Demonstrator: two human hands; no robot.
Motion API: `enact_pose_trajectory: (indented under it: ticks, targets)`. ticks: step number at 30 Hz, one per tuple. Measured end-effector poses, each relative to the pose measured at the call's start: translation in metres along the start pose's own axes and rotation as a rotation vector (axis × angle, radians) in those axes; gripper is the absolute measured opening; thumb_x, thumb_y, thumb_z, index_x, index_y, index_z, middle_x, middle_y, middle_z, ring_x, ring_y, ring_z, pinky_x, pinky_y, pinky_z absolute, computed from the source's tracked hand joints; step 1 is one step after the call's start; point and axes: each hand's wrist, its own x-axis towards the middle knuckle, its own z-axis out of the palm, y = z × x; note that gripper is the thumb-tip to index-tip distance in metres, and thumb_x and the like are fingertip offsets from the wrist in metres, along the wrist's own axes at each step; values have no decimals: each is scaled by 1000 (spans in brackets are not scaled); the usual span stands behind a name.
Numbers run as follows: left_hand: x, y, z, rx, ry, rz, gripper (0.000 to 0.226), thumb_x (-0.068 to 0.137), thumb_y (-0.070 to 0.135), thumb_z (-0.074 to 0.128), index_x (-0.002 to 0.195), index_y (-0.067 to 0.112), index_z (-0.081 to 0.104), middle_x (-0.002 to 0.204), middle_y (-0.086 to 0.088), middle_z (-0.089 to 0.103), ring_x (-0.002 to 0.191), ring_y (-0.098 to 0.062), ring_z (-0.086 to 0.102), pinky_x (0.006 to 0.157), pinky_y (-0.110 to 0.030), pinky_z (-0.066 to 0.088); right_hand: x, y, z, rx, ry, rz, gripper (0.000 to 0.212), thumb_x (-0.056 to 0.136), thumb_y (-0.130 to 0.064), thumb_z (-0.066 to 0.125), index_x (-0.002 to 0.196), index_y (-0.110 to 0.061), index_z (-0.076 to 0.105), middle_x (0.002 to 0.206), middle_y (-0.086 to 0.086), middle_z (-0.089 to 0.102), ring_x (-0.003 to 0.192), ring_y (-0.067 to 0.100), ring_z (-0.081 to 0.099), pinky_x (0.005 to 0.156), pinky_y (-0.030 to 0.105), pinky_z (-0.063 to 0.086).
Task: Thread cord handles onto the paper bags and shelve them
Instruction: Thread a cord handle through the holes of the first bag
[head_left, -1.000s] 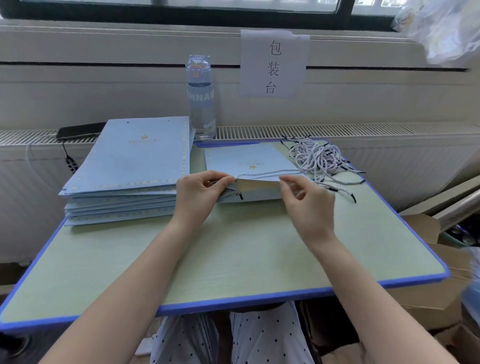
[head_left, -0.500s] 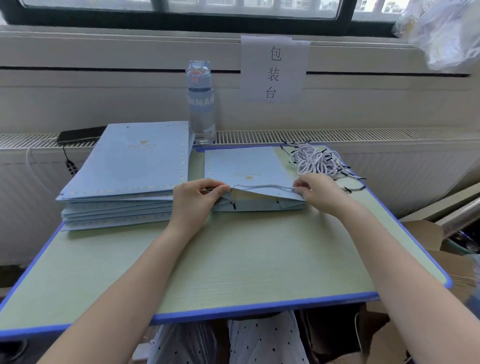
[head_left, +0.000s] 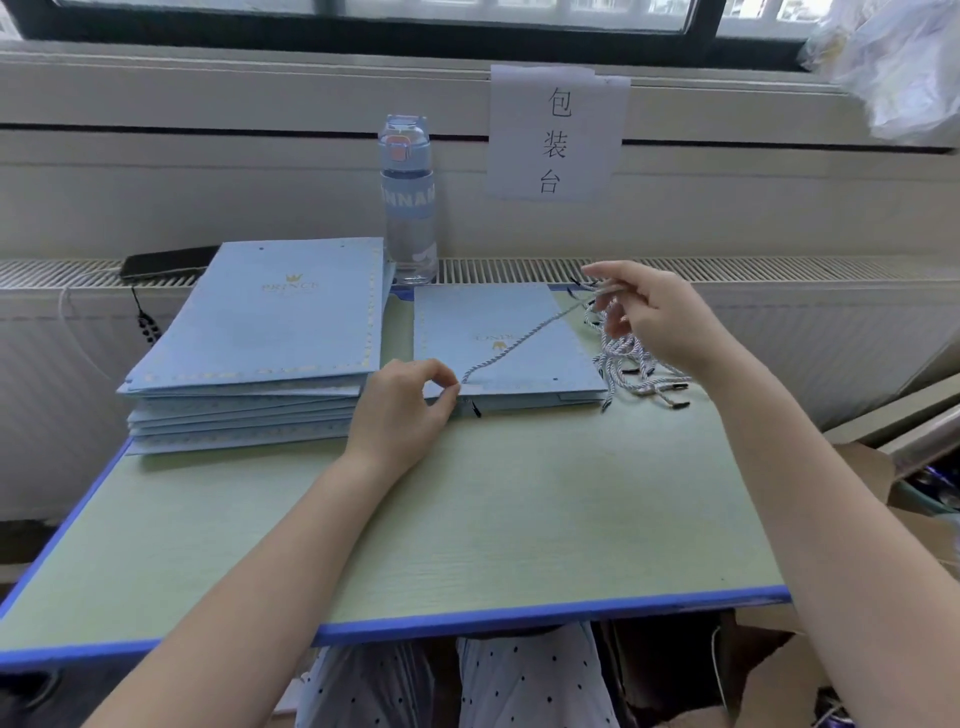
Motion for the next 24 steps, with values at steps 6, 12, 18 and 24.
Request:
enact_pose_trajectory:
  ticks: [6,12,18,24]
  targets:
    - [9,10,12,29,-136,138,11,84,17,70,94,14,71,98,1,69,93,-19,54,79,-25,41,2,6,28,15,-88,83,18,100,-13,43,86,-18,53,74,5,67,45,18,60,44,24,46]
    - [40,22,40,188,-368,172,39,81,40,70,116,25,66,124,9,62,122,-17,47,101,-33,34,15,18,40,-322,-66,169,29,98,-31,47,83,-14,65,58,-7,43,55,10,41,54,28,29]
    - [34,14,51,159,-273,166,22,87,41,65,102,27,73,118,14,65,114,-12,54,84,-32,47,3,38,52,-188,-173,239,15,98,-16,40,88,-13,50,70,-7,51,63,8,46,55,22,33]
    - [38,14,46,136,-219,120,23,90,46,57,92,30,74,107,15,68,107,-12,56,80,-33,46,1,41,40,658,-84,434,11,92,2,53,98,-7,57,84,11,64,64,14,67,61,18,53]
